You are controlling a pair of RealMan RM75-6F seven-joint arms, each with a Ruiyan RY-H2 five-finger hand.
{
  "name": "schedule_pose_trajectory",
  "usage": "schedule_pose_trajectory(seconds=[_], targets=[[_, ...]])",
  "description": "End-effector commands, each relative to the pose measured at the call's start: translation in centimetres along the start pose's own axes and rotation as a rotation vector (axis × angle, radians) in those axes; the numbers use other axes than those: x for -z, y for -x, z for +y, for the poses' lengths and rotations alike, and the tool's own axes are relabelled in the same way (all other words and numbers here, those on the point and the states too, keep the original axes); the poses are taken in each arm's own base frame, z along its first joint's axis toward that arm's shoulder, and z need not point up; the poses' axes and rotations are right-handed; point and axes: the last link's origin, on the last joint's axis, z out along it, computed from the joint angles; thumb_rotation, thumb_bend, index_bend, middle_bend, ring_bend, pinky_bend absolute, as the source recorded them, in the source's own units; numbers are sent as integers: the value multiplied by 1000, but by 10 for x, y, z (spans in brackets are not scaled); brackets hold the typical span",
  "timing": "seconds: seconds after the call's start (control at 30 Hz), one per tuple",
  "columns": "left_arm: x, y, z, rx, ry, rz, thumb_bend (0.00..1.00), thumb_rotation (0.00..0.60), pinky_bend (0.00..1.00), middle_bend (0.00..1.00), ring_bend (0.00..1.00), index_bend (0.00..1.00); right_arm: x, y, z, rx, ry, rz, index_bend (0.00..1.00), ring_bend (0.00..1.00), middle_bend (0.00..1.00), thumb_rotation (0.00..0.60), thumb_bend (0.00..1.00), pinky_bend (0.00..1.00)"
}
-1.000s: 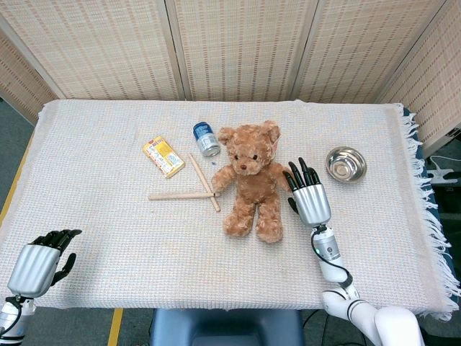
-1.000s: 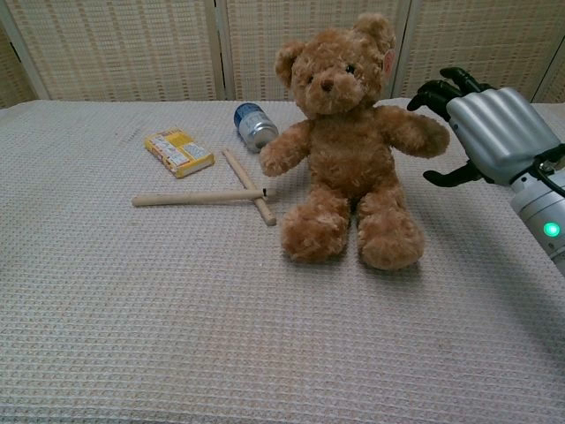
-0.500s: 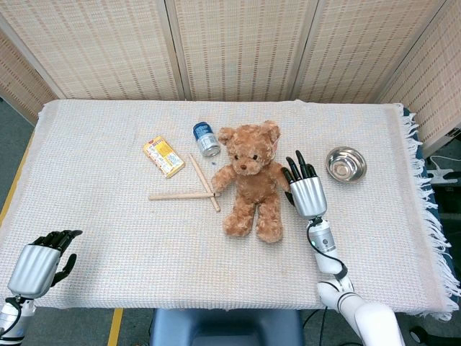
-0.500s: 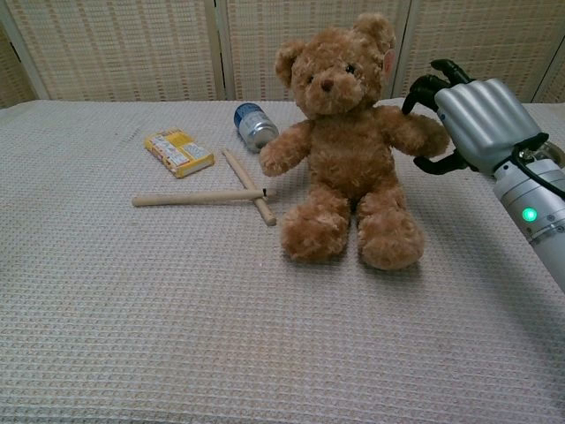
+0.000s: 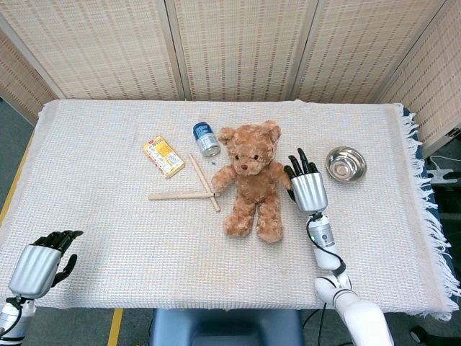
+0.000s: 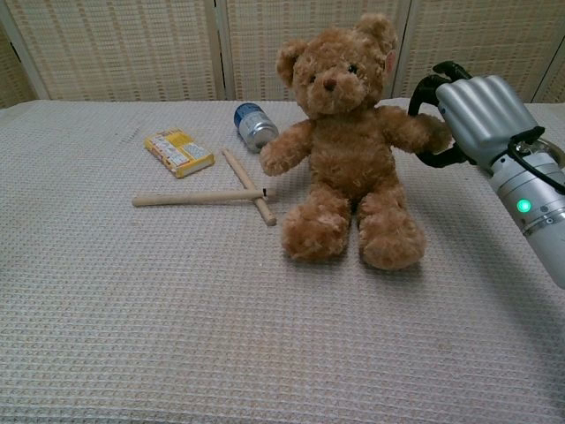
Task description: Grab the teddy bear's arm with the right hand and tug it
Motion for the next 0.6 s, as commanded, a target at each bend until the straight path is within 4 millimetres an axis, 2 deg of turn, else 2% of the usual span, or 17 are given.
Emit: schedule_pose_trajectory(seconds=[0.03, 0.23, 0.6], targets=[[0, 0, 0, 0, 1, 0, 441, 600, 552, 335, 343, 266, 1, 0, 1, 3, -1, 3, 481, 95, 257, 600, 187, 452], [0, 0, 0, 0, 1, 0, 440, 600, 552, 335, 342, 266, 1, 1, 3, 19, 4, -5, 584, 111, 287, 600, 196, 478], [-1, 0, 0, 1, 2, -2, 440, 600, 552, 336, 344, 266, -15, -6, 6, 51, 20, 19, 602, 112, 290, 600, 197, 481]])
